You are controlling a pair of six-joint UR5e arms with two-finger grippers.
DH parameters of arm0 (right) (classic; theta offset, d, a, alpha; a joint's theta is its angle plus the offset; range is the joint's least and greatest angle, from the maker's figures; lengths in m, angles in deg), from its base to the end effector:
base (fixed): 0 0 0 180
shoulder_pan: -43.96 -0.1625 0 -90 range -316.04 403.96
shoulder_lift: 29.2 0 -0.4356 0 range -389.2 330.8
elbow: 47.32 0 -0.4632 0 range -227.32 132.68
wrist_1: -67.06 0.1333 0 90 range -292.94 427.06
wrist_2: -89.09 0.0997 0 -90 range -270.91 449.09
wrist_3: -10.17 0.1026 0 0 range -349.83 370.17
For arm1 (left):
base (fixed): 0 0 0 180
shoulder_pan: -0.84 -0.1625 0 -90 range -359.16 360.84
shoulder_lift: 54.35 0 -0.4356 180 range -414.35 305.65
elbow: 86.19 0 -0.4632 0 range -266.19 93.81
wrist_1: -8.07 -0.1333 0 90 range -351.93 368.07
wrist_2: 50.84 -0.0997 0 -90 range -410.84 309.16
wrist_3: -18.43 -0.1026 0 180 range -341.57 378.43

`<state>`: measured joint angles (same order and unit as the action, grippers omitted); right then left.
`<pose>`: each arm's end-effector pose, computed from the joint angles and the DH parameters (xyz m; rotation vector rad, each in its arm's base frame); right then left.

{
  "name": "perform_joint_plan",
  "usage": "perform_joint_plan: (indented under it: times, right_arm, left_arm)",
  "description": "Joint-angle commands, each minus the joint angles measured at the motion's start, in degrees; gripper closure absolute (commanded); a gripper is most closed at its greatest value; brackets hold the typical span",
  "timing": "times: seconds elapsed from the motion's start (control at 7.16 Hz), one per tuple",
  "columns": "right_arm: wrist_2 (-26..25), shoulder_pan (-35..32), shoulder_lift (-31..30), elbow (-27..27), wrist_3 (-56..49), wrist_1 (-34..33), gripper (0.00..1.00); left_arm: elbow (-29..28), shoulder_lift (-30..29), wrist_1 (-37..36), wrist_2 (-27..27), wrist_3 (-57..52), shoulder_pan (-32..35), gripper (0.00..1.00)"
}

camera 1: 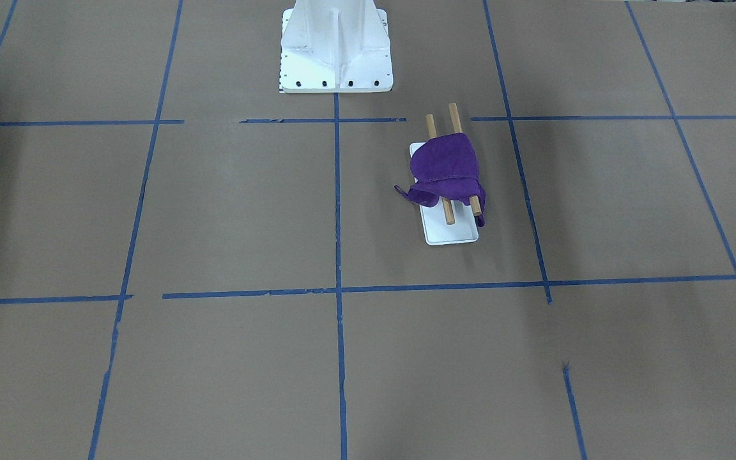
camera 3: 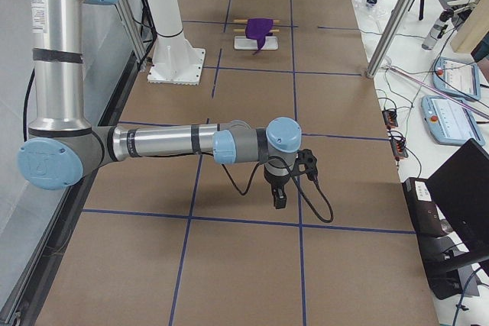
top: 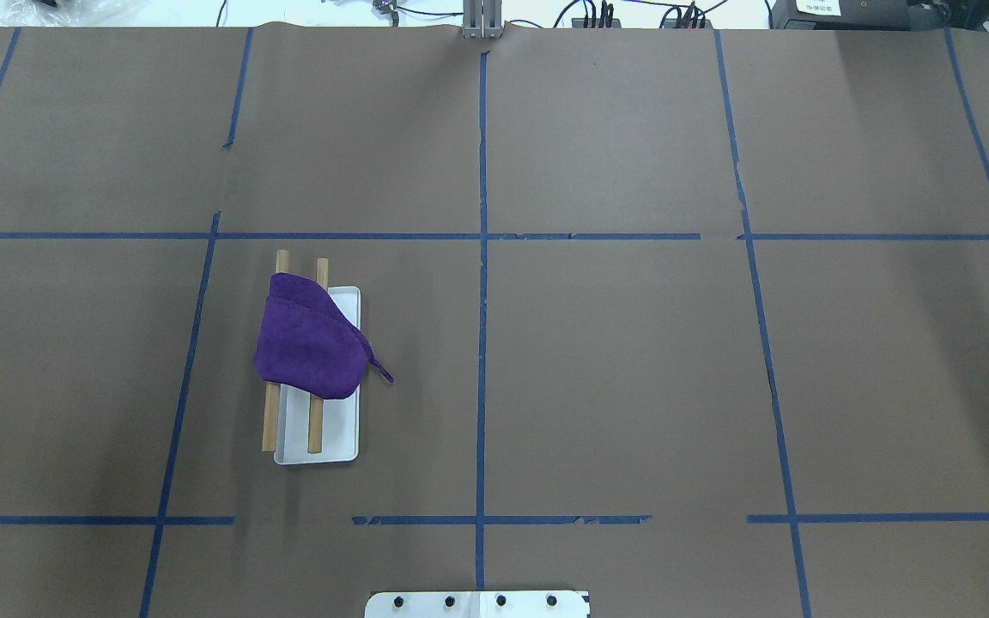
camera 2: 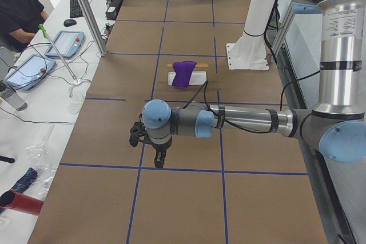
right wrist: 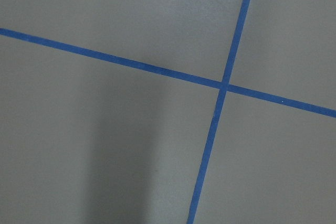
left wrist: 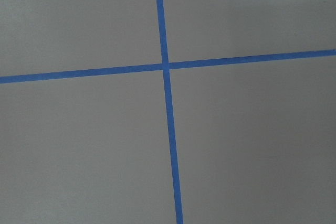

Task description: Hang towel on rack

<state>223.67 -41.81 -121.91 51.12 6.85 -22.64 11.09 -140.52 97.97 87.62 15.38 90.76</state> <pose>0.0208 -0.5501 0.6136 0.0938 -0.7790 -0.1659 -0.0558 -0.5368 0.6313 0.0769 0.8440 0.0760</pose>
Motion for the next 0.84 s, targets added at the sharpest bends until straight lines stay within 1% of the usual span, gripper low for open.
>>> perform_joint_plan:
  times: [0.0, 0.7]
  right_arm:
    - [-0.03, 0.17, -0.11, 0.0, 0.41, 0.05, 0.0]
    - [0.59, 0.17, -0.64, -0.08, 0.77, 0.05, 0.0]
  left_arm:
    - [-0.08, 0.03, -0.07, -0.02, -0.03, -0.1, 0.0]
    - [-0.25, 0.12, -0.16, -0.02, 0.06, -0.1, 0.0]
